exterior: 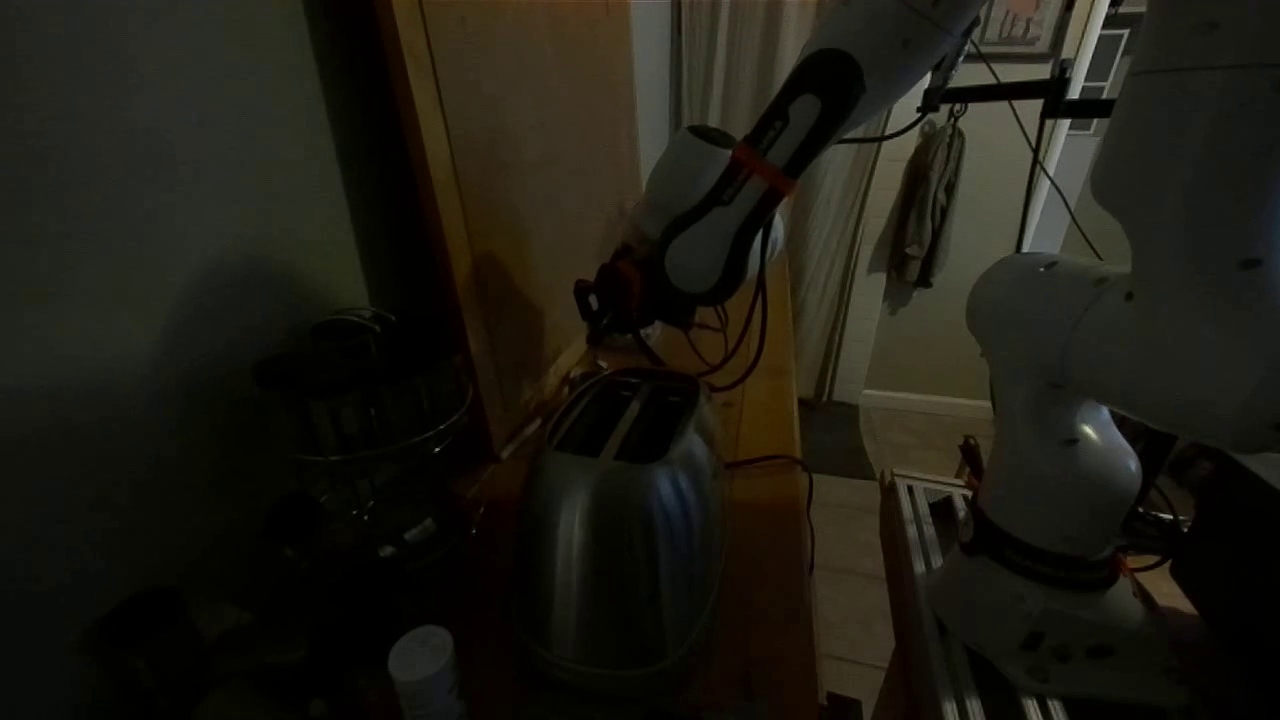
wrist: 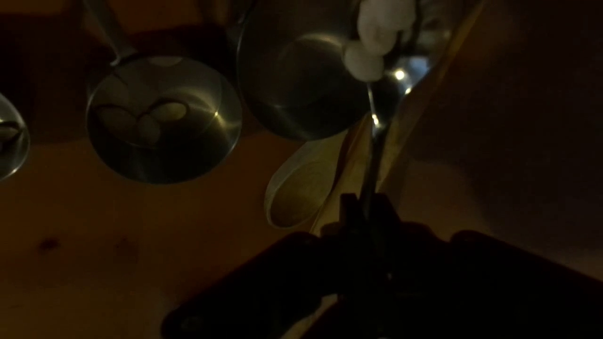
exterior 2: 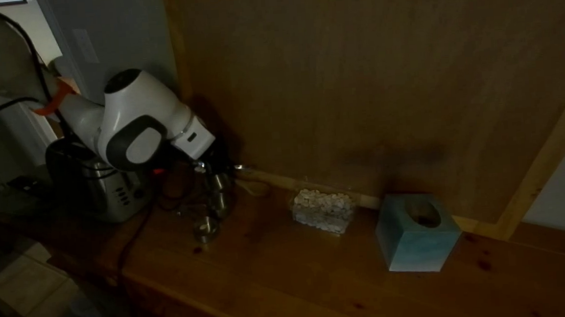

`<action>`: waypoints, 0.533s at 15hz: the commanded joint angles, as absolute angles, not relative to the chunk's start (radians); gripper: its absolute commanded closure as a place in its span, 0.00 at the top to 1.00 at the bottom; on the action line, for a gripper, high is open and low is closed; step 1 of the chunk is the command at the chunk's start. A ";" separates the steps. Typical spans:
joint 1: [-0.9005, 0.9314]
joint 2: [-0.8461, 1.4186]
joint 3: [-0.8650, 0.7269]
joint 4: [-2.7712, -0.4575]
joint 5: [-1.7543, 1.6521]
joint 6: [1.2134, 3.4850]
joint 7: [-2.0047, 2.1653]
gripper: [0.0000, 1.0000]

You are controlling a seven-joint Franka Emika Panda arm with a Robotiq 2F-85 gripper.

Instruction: Use the silver spoon to put some of the contents of the clear lunchbox into the middle silver pot on the left

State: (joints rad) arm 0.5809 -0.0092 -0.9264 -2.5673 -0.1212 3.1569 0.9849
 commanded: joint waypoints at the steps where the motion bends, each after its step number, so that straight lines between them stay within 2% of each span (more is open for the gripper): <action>1: 0.365 -0.081 -0.688 -2.607 0.017 3.171 0.858 0.02; 2: 0.299 -0.082 -0.609 -2.609 0.060 3.174 0.832 0.02; 3: 0.439 -0.089 -0.743 -2.610 0.062 3.180 0.836 0.02; 8: 0.473 -0.101 -0.760 -2.610 0.140 3.197 0.774 0.02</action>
State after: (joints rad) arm 0.4245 -0.0602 -0.7242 -2.5884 0.0821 3.1740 0.8262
